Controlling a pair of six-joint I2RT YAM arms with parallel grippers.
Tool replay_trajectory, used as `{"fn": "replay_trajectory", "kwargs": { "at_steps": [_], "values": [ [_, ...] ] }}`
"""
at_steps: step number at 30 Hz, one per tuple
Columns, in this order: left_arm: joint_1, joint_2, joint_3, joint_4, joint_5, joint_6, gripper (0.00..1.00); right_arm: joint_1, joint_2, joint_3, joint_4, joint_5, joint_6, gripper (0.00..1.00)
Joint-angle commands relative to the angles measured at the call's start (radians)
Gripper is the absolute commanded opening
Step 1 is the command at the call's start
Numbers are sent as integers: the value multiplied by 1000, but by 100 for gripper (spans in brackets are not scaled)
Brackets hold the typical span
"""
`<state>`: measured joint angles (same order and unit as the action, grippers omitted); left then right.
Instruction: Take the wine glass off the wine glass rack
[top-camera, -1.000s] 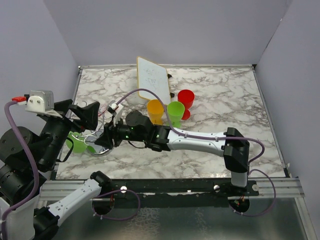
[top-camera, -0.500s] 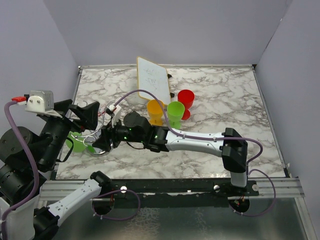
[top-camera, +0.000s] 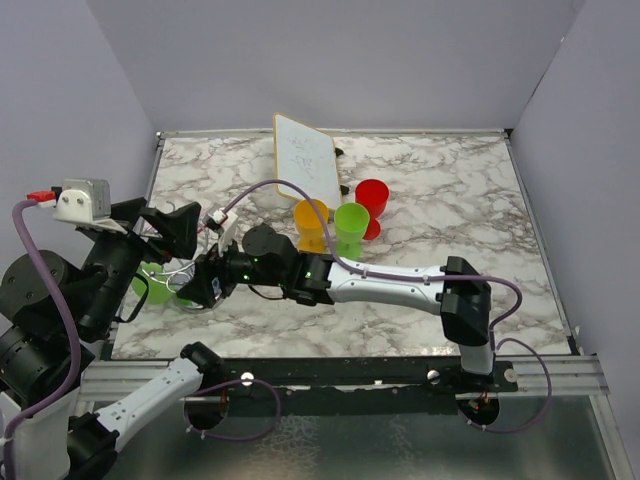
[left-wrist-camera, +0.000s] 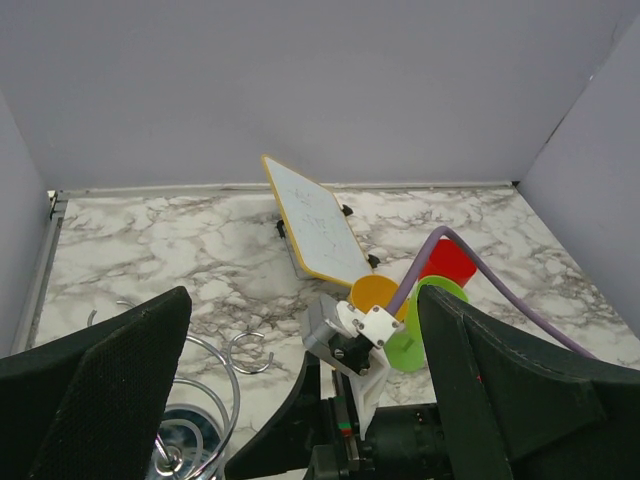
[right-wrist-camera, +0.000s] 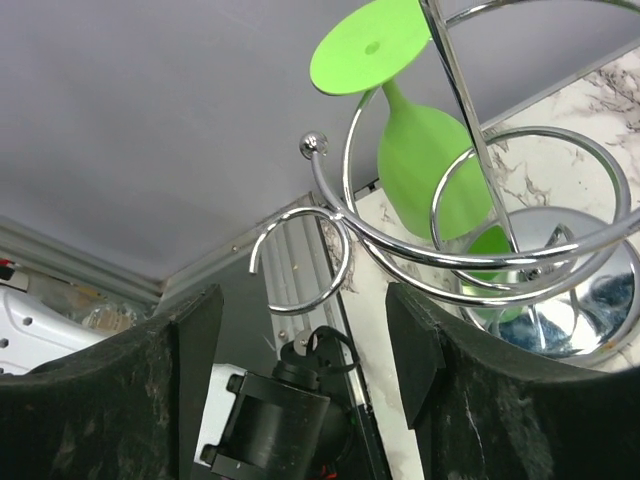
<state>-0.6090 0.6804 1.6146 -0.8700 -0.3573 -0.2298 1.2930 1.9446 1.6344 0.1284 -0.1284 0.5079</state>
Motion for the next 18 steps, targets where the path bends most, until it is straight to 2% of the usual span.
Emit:
{"fn": "replay_trajectory", "kwargs": {
  "at_steps": [1, 18],
  "values": [
    [-3, 10, 20, -5, -14, -3, 98, 14, 33, 49, 2, -15, -3, 67],
    [-5, -3, 14, -8, -13, -9, 98, 15, 33, 51, -43, 80, -45, 42]
  ]
}}
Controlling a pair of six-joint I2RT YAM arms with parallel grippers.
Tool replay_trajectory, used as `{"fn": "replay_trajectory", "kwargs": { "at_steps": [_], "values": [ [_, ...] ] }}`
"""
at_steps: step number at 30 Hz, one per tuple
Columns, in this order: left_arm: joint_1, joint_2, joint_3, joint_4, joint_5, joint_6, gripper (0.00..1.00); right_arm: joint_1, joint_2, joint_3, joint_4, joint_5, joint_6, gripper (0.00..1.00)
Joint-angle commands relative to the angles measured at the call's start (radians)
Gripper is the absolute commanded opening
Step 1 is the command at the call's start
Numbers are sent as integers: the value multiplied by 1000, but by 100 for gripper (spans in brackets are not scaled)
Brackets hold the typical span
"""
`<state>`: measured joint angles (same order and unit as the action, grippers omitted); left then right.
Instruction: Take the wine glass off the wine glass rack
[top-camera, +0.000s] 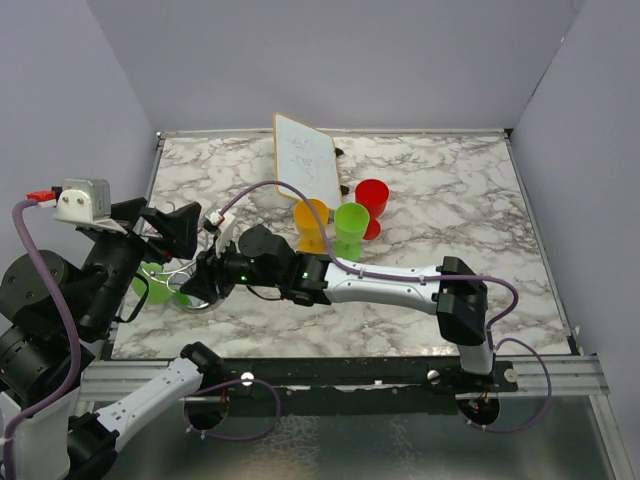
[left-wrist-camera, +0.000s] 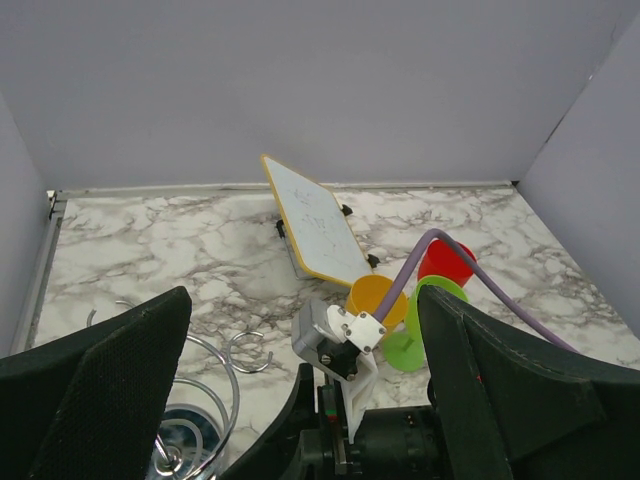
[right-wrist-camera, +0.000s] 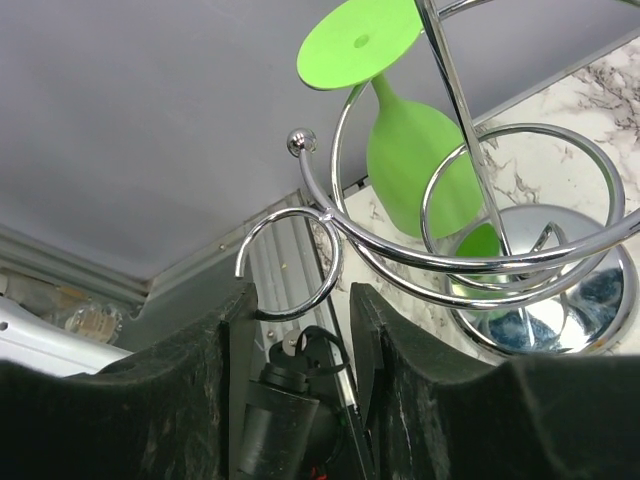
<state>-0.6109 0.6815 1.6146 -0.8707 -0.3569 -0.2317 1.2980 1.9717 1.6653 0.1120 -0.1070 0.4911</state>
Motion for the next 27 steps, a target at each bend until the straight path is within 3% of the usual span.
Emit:
{"fn": "replay_trajectory", "kwargs": {
  "at_steps": [1, 12, 27],
  "values": [
    [-3, -4, 14, -7, -14, -8, 98, 11, 2, 17, -30, 71, -36, 41],
    [-3, 1, 11, -7, -11, -16, 98, 11, -67, -29, -46, 168, -120, 37],
    [-3, 8, 13, -5, -4, -27, 98, -3, -123, -75, -60, 259, -217, 40]
  ]
}}
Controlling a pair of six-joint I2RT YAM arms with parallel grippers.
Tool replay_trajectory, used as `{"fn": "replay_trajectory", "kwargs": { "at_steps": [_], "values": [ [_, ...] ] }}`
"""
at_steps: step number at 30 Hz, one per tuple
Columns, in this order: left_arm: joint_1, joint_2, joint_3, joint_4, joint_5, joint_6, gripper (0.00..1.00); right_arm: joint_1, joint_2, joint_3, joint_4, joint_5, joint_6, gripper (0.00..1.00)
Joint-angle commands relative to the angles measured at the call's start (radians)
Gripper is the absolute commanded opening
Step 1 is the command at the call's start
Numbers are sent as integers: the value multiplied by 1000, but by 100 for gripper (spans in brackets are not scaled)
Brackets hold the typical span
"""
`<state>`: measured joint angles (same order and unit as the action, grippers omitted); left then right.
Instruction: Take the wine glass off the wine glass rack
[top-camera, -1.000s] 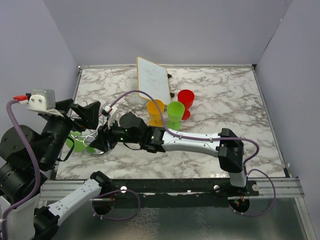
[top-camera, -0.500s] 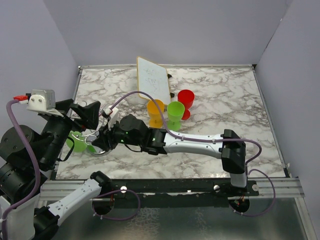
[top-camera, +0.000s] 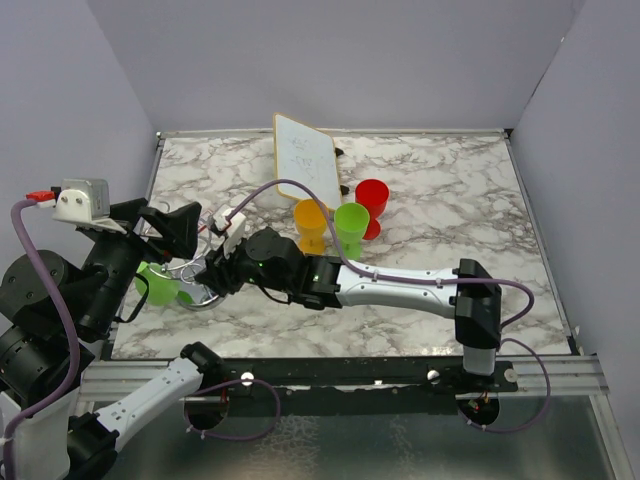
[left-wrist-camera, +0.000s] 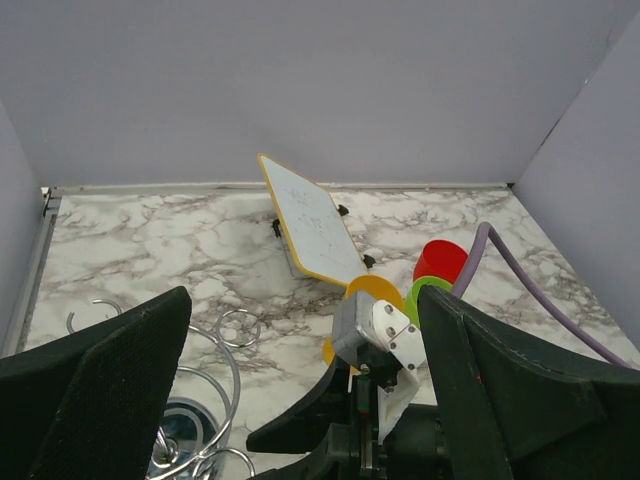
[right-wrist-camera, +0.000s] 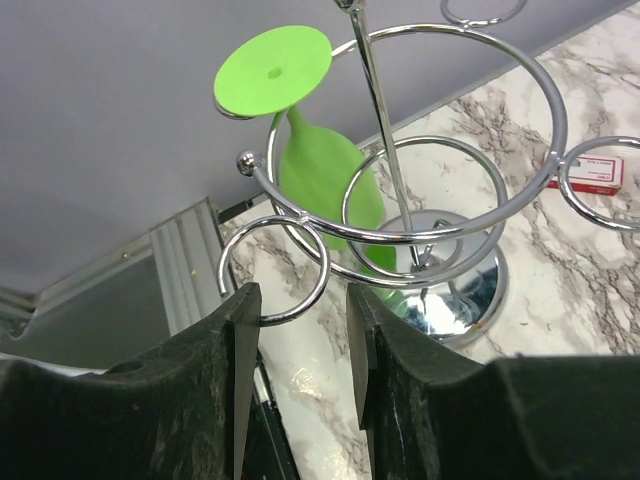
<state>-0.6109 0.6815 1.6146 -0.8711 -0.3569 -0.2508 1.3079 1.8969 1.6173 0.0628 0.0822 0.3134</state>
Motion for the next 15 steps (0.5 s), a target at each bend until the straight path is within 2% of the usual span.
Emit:
{"fn": "replay_trajectory", "kwargs": {
  "at_steps": [1, 15],
  "values": [
    [-3, 8, 13, -5, -4, -8, 98, -16, -51, -33, -8, 72, -42, 40],
    [-3, 11, 15, -6, 2, -13, 98, -64, -97, -88, -2, 55, -84, 42]
  ]
}}
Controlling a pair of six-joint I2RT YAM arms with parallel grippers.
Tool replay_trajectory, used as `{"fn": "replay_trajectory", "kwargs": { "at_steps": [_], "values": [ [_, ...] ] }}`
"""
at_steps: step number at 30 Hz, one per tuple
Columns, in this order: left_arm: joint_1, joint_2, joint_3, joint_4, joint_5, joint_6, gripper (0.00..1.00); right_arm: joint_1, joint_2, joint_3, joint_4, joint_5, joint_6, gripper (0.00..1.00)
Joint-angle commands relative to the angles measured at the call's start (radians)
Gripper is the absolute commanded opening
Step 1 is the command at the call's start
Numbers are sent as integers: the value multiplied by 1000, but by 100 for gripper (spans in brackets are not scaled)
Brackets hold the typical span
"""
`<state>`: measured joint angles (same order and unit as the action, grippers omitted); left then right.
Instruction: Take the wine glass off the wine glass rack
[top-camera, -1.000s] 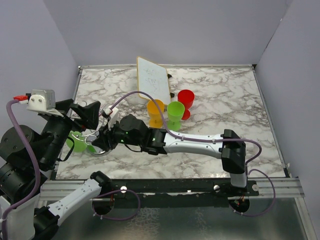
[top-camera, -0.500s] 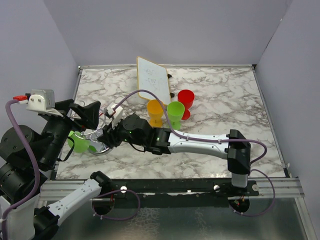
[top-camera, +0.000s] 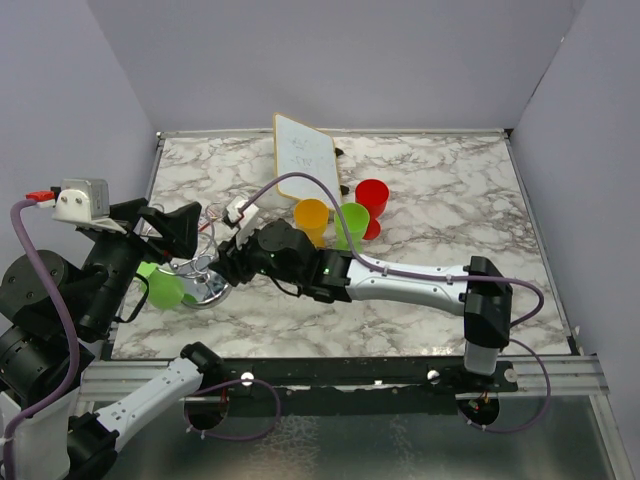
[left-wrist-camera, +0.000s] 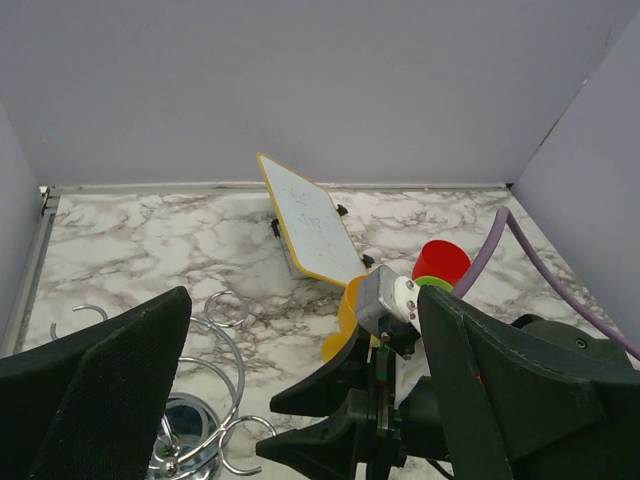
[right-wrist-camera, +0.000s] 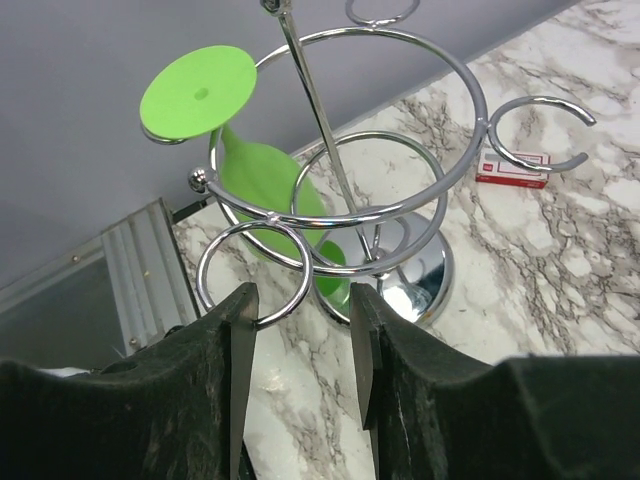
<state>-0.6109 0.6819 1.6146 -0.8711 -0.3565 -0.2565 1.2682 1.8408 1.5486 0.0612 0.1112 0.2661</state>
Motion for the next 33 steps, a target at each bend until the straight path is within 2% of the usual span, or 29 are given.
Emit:
{"fn": "replay_trajectory", "kwargs": {
  "at_steps": [1, 16, 33],
  "values": [
    [-3, 12, 16, -6, 3, -7, 98, -30, -46, -22, -1, 22, -38, 43],
    [-3, 27, 12, -5, 20, -25, 98, -153, -68, -63, 11, -127, -95, 45],
    [-3, 52, -42, 0, 38, -43, 98, -290, -17, -27, 17, -332, -141, 48]
  ]
}}
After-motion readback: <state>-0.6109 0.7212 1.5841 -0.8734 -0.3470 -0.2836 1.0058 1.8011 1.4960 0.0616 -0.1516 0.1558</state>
